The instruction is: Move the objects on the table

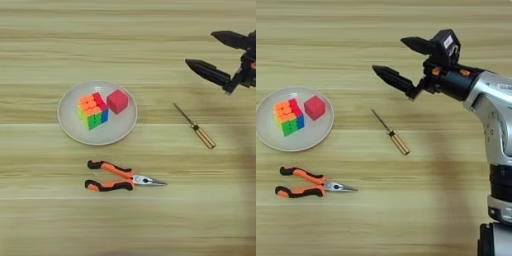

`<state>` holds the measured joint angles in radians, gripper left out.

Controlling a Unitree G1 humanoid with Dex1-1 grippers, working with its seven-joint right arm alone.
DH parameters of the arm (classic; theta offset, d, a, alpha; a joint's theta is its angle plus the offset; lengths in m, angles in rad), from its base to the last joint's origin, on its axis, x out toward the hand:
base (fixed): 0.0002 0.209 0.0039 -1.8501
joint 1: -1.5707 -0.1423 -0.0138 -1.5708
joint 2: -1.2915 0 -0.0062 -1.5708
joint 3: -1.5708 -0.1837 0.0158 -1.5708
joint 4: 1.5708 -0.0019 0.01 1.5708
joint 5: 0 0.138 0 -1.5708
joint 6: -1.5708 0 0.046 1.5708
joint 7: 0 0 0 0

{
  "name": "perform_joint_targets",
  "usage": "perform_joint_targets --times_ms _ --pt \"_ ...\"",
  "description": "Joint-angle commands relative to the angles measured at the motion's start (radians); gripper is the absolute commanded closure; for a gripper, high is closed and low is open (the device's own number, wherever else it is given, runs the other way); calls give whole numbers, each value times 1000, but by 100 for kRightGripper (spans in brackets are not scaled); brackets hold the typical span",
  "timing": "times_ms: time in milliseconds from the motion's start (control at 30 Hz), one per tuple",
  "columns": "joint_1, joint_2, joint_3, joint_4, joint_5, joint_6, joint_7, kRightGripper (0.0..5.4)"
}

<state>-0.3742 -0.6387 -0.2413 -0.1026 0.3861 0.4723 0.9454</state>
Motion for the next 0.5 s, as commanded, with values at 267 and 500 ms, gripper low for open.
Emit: perform_joint_targets --times_ms 267,500 --pt "0 -43 78 109 -103 -102 -17 3" --pt "0 -25 130 283 -165 -188 -16 3"
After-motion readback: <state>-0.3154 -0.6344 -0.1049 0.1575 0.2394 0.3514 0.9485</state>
